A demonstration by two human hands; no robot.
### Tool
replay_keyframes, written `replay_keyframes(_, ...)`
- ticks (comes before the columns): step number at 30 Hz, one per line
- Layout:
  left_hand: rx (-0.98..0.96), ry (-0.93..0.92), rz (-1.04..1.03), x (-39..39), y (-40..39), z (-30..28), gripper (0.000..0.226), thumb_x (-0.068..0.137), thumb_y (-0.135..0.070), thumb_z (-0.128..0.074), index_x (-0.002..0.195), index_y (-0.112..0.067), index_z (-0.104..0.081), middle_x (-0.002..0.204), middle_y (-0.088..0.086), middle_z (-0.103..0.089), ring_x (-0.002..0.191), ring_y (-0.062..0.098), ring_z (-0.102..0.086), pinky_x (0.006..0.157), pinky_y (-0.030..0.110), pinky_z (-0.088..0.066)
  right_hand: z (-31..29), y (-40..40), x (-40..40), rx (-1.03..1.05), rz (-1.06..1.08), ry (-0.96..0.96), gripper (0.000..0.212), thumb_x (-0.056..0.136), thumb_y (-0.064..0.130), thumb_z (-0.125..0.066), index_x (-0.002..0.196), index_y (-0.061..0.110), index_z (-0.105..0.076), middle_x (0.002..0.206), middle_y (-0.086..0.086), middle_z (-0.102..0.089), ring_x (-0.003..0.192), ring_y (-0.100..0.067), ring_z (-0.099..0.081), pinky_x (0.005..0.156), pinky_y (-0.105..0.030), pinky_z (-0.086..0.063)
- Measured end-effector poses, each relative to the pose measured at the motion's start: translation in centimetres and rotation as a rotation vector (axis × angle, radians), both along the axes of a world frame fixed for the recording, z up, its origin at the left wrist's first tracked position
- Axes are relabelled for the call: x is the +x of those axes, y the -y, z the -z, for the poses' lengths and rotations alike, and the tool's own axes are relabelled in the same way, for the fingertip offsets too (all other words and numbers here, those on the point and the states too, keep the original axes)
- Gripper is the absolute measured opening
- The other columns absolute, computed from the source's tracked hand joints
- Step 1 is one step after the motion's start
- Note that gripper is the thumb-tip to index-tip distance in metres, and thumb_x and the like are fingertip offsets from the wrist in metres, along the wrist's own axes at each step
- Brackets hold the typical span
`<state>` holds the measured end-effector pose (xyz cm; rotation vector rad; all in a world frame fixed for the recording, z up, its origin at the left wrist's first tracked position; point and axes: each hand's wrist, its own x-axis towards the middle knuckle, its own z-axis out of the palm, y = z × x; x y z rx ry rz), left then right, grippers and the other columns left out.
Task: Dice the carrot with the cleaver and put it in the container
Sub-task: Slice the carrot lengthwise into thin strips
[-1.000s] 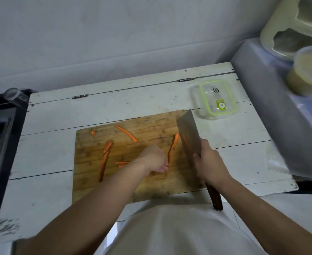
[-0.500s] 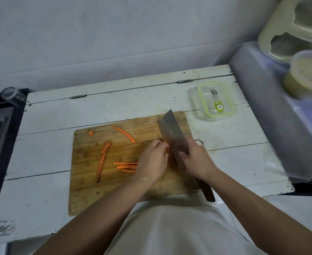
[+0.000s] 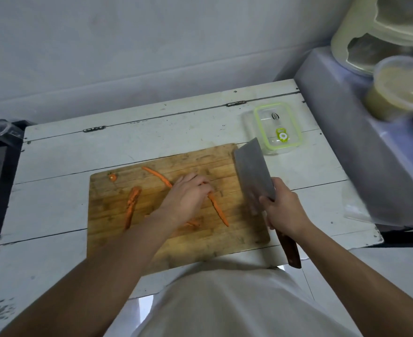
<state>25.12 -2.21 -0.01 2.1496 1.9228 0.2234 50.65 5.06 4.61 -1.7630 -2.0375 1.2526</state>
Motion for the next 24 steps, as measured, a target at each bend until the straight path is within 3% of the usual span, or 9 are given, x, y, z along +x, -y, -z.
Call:
replay_keyframes(3,-0.056,0.011,0.082,-1.4,-1.7,-0.9,0.023,0.099,-0.013,-0.061,0.116,-0.023,-0.074,0.128,-0.002,-0.062,0.122,0.022,-0.052,0.101,0.042,-0.048,-0.4,0.8,0.0,-0.011,-0.054,-0.028,0.023,0.094,0.014,-0.052,0.115,0.025,-0.048,0.080,-0.009,-0.064,0.047,-0.025,-0.062,0.044,-0.036,-0.051)
replay_keyframes(7,-0.004,0.027,-0.053,-1.3,-1.9,-1.4,0.042,0.096,-0.005,-0.062,0.136,-0.019,-0.061,0.134,0.001,-0.056,0.122,0.022,-0.052,0.102,0.037,-0.049,-1.1,2.2,0.1,0.041,-0.149,0.028,0.035,0.095,0.014,-0.052,0.127,0.026,-0.045,0.088,-0.005,-0.065,0.068,-0.022,-0.062,0.057,-0.036,-0.050)
replay_keyframes(10,0.058,0.032,-0.188,-0.4,0.4,-0.9,0.033,0.090,0.007,-0.061,0.115,-0.011,-0.071,0.114,0.005,-0.064,0.107,0.026,-0.061,0.092,0.038,-0.053,-1.5,3.6,-0.4,0.093,-0.228,0.075,0.036,0.098,0.017,-0.048,0.132,0.025,-0.038,0.079,-0.006,-0.061,0.069,-0.028,-0.059,0.056,-0.036,-0.043)
replay_keyframes(12,0.076,0.021,-0.184,-0.1,2.4,-0.2,0.028,0.091,0.003,-0.060,0.112,-0.009,-0.073,0.111,0.005,-0.065,0.104,0.025,-0.063,0.092,0.038,-0.055,-1.6,4.4,-1.2,0.160,-0.299,0.141,0.035,0.100,0.020,-0.045,0.132,0.024,-0.032,0.080,-0.008,-0.058,0.075,-0.035,-0.059,0.061,-0.040,-0.045)
replay_keyframes(17,0.023,-0.034,-0.141,1.1,5.3,0.5,0.051,0.102,-0.033,-0.048,0.149,-0.013,-0.049,0.150,0.003,-0.047,0.138,0.019,-0.045,0.116,0.039,-0.041,-2.0,5.6,-3.6,0.252,-0.411,0.213,0.040,0.099,0.015,-0.041,0.135,0.026,-0.027,0.094,-0.020,-0.064,0.081,-0.045,-0.060,0.066,-0.044,-0.049)
replay_keyframes(21,-0.005,-0.086,-0.139,1.6,5.6,0.7,0.063,0.101,-0.046,-0.038,0.155,-0.014,-0.038,0.159,0.003,-0.038,0.147,0.019,-0.033,0.124,0.041,-0.029,-2.3,6.2,-5.1,0.339,-0.499,0.317,0.044,0.098,0.011,-0.041,0.139,0.023,-0.031,0.096,-0.016,-0.067,0.082,-0.040,-0.063,0.062,-0.036,-0.035)
replay_keyframes(24,0.002,-0.092,-0.161,1.6,5.5,1.1,0.067,0.099,-0.050,-0.037,0.154,-0.011,-0.039,0.158,0.005,-0.040,0.146,0.021,-0.035,0.122,0.042,-0.030,-2.2,6.6,-5.5,0.418,-0.564,0.374,0.046,0.095,0.009,-0.040,0.139,0.020,-0.033,0.093,-0.014,-0.070,0.080,-0.038,-0.066,0.061,-0.036,-0.035)
